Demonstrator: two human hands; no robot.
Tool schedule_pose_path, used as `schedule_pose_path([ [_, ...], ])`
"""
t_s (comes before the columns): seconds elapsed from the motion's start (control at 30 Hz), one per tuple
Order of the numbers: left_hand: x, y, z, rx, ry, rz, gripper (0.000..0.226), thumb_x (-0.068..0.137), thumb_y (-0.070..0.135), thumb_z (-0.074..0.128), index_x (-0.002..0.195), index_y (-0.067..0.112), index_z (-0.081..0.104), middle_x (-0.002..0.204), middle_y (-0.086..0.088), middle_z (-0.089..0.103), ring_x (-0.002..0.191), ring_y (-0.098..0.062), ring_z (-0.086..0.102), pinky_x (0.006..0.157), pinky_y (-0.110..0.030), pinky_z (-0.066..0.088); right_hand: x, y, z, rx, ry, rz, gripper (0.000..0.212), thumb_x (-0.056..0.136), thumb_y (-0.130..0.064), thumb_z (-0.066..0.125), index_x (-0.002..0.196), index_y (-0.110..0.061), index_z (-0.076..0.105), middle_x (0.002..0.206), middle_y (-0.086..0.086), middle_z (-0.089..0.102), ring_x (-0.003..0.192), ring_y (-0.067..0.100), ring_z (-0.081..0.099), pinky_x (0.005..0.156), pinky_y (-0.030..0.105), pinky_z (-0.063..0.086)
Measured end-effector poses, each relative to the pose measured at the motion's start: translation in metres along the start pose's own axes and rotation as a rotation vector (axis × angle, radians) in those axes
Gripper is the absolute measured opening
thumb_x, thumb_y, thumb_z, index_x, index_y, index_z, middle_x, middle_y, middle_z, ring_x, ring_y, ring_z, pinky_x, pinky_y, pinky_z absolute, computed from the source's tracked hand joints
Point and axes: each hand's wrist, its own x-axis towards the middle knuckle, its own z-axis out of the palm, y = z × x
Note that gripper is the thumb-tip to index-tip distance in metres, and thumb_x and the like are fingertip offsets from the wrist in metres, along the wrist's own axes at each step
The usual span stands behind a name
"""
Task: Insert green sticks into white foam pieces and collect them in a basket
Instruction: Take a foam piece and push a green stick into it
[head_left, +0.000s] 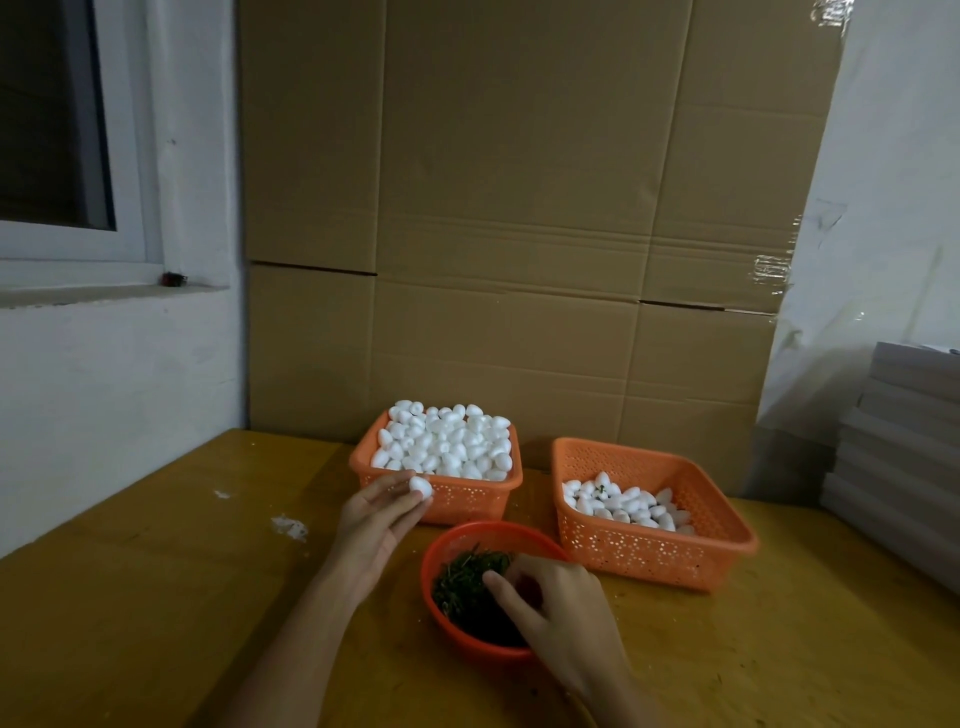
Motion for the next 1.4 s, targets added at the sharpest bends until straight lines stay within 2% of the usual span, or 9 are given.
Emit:
schedule_pose_path([
  [0.1,0.0011,-0.0002,-0.0018,0.018,0.000,0.005,0.049,0.072,-0.005,0.081,0.120,-0.002,0.071,0.125,-0.019,0.074,0.118,-0.031,0.072,0.090,-0.035,0.063,0.0003,0.0006,0.0006,0.001,-0.003,0.000,0.054,0.094,-0.077,0.041,0.080,-0.031,0.066,0.072,-0.015,0.064,0.071,0.006,0.063,0.062,0.029,0.050],
  [0.4,0.0030,-0.0043,-0.0027,0.087,-0.059,0.006,0.047,0.072,-0.004,0.082,0.117,-0.003,0.070,0.124,-0.020,0.074,0.120,-0.030,0.071,0.091,-0.031,0.062,-0.0005,0.0001,0.0013,-0.005,-0.006,0.005,0.055,0.094,-0.077,0.038,0.081,-0.031,0.066,0.072,-0.016,0.064,0.072,0.005,0.063,0.060,0.022,0.047],
  [0.6,0.0032,-0.0056,-0.0055,0.079,-0.062,-0.033,0.044,0.071,-0.007,0.083,0.113,-0.003,0.073,0.122,-0.021,0.075,0.116,-0.038,0.072,0.091,-0.038,0.063,0.0000,-0.0003,0.0018,-0.004,-0.004,0.004,0.055,0.095,-0.077,0.039,0.080,-0.031,0.066,0.071,-0.015,0.064,0.072,0.005,0.063,0.060,0.024,0.049],
  [0.83,0.0027,-0.0051,-0.0040,0.092,-0.057,-0.033,0.036,0.069,-0.007,0.084,0.104,0.000,0.078,0.119,-0.017,0.077,0.112,-0.037,0.074,0.086,-0.036,0.064,-0.0007,-0.0005,0.0012,0.000,0.012,-0.004,0.054,0.095,-0.076,0.041,0.079,-0.030,0.066,0.071,-0.014,0.064,0.071,0.006,0.062,0.060,0.026,0.048],
  [1.07,0.0035,-0.0058,-0.0036,0.082,-0.092,-0.033,0.043,0.073,-0.008,0.082,0.114,-0.005,0.071,0.124,-0.023,0.073,0.116,-0.039,0.072,0.087,-0.035,0.063,-0.0006,-0.0006,0.0016,-0.007,0.000,0.006,0.055,0.095,-0.076,0.040,0.081,-0.030,0.067,0.073,-0.014,0.065,0.071,0.006,0.062,0.062,0.027,0.050],
  [1.23,0.0026,-0.0039,-0.0024,0.055,-0.071,-0.047,0.047,0.075,-0.008,0.080,0.120,-0.005,0.068,0.125,-0.022,0.073,0.116,-0.038,0.072,0.087,-0.034,0.063,0.0002,-0.0017,0.0008,-0.011,-0.009,0.002,0.055,0.096,-0.075,0.039,0.083,-0.030,0.067,0.073,-0.016,0.064,0.071,0.006,0.062,0.058,0.019,0.043],
  [1.4,0.0010,-0.0030,-0.0005,0.018,-0.057,-0.052,0.046,0.079,-0.004,0.080,0.123,-0.005,0.067,0.125,-0.023,0.073,0.115,-0.040,0.072,0.084,-0.033,0.064,-0.0002,-0.0009,0.0009,-0.018,-0.018,0.009,0.054,0.097,-0.074,0.040,0.083,-0.029,0.068,0.074,-0.014,0.065,0.071,0.006,0.062,0.061,0.024,0.048],
])
